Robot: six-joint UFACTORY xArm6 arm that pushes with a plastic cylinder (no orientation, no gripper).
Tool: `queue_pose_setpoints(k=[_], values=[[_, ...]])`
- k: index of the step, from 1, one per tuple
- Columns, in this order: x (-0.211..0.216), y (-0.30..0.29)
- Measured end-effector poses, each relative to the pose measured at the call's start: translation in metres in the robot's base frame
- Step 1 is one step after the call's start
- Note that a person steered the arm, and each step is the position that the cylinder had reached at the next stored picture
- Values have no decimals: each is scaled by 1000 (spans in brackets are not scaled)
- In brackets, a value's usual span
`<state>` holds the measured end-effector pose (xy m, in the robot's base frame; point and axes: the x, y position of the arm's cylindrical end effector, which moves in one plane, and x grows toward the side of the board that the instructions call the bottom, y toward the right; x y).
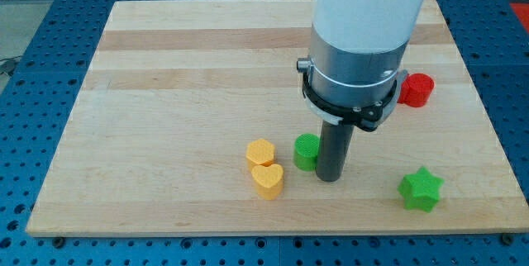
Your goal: Move the green circle into the yellow hexagon
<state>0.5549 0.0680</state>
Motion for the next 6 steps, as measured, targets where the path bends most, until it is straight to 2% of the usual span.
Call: queue_pose_setpoints(k=[1, 2, 3, 6], values=[[0, 36], [-6, 42], [-22, 31], [-24, -36]])
